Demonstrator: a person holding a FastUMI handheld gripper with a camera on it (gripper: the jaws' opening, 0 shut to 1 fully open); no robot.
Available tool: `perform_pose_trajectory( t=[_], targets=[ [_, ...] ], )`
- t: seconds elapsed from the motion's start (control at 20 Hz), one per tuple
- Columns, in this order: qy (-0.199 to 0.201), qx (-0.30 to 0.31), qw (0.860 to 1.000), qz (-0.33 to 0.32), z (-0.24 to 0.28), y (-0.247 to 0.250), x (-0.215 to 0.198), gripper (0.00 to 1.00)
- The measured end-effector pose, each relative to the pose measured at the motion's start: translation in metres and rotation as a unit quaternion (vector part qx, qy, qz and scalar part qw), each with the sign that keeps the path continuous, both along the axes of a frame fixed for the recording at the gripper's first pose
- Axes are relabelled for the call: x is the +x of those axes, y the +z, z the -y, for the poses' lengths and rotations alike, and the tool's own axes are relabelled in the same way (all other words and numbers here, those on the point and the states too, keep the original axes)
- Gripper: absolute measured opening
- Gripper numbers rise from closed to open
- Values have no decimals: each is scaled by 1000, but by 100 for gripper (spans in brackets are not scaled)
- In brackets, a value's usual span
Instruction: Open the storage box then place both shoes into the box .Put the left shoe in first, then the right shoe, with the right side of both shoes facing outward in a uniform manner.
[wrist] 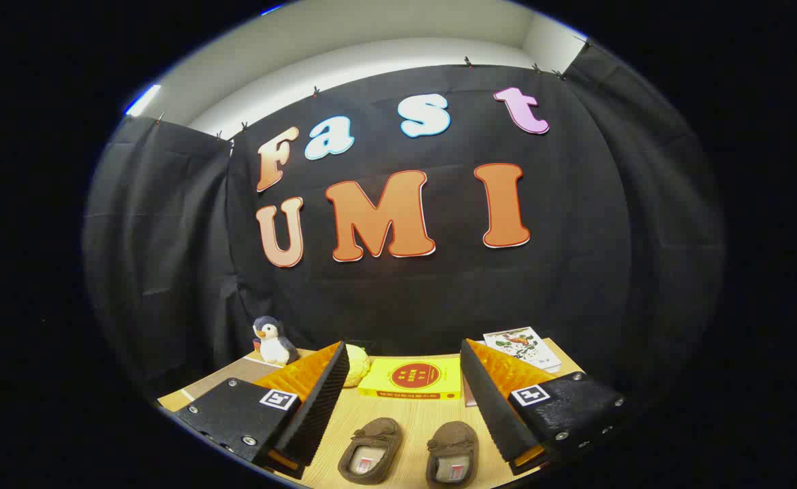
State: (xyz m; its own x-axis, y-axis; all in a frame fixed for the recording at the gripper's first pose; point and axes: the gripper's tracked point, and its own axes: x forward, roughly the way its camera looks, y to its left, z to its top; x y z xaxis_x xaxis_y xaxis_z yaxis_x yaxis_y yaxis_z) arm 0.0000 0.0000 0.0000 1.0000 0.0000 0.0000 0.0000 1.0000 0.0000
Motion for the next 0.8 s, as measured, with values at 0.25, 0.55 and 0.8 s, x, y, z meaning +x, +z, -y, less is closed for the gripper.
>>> perform_pose_trajectory(
  t=[0.25, 0.55, 0.8],
  targets=[
    [9, 1, 1000, -7, -9, -7, 2, 98],
    [9, 4, 1000, -11, -7, -13, 0, 98],
    [6, 10, 1000, -16, -2, -17, 2, 98]
  ],
)
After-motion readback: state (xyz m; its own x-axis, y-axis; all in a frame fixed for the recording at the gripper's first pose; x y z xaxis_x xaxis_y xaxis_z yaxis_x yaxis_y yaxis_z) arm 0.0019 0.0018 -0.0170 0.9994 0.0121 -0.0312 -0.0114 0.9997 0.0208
